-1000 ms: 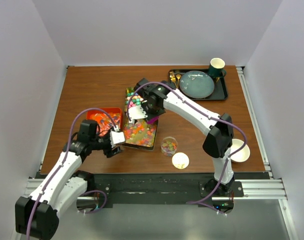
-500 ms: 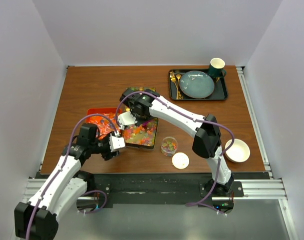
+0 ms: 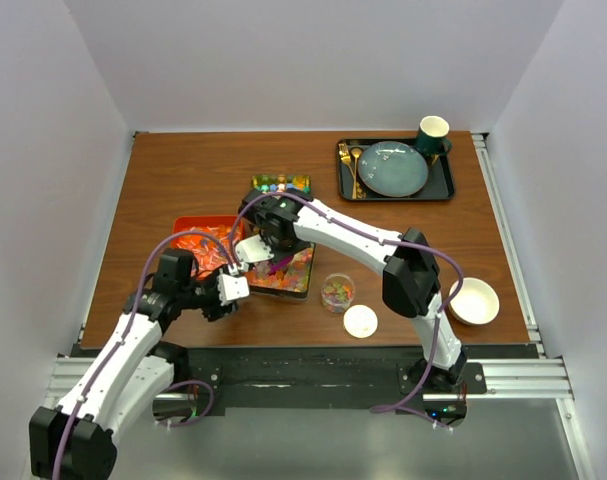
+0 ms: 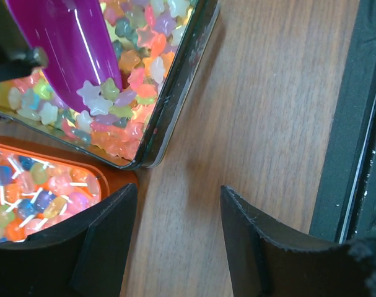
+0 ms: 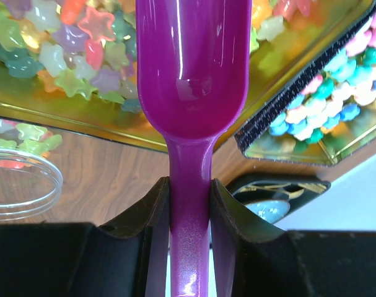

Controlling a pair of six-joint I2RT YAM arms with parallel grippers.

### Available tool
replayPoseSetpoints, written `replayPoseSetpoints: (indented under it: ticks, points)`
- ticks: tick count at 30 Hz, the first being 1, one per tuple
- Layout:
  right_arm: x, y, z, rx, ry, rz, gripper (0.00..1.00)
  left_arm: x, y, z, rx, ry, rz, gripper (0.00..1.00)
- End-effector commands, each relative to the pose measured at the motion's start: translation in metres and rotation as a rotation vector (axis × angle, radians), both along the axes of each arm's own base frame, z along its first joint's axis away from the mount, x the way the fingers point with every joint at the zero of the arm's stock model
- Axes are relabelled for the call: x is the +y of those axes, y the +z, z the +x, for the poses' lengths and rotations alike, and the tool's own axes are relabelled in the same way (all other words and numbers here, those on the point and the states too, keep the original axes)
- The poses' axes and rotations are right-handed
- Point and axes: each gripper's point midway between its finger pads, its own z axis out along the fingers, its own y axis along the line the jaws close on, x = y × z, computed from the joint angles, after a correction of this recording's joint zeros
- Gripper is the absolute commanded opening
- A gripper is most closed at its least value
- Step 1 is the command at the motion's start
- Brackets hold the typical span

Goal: Pack the candies
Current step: Scoop the fake candies from the storage box.

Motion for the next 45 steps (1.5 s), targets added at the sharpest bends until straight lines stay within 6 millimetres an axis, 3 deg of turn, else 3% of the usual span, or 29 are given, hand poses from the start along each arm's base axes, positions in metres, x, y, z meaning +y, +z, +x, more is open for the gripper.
replayPoseSetpoints:
  ticks: [1, 5, 9, 17, 23, 30, 36, 45]
  points:
    - [0.001, -0.007, -0.007, 0.049, 0.048, -0.002, 0.0, -0.008, 0.009, 0.013, -0.009, -0.005, -0.046, 0.6]
    - [0.001, -0.008, -0.003, 0.039, 0.048, -0.001, 0.0, -0.009, 0.005, 0.015, 0.034, -0.013, -0.035, 0.57]
    - [0.004, -0.007, -0.002, 0.045, 0.047, 0.007, 0.0, -0.005, 0.013, 0.021, 0.057, 0.046, -0.075, 0.56]
    - [0.01, -0.02, -0.005, 0.076, 0.055, -0.006, 0.0, 0.005, 0.062, 0.019, -0.093, 0.063, -0.115, 0.54]
    - [0.019, -0.028, -0.009, 0.092, 0.06, -0.01, 0.0, 0.014, 0.085, 0.045, -0.131, 0.23, -0.185, 0.49]
    - [0.029, -0.03, -0.013, 0.095, 0.084, 0.003, 0.0, 0.008, 0.138, 0.057, -0.18, 0.319, -0.333, 0.47]
    - [0.039, -0.031, -0.019, 0.103, 0.115, 0.018, 0.0, 0.031, 0.176, 0.079, -0.316, 0.51, -0.399, 0.49]
    - [0.05, -0.053, -0.028, 0.149, 0.14, 0.029, 0.0, 0.051, 0.205, 0.104, -0.417, 0.656, -0.451, 0.51]
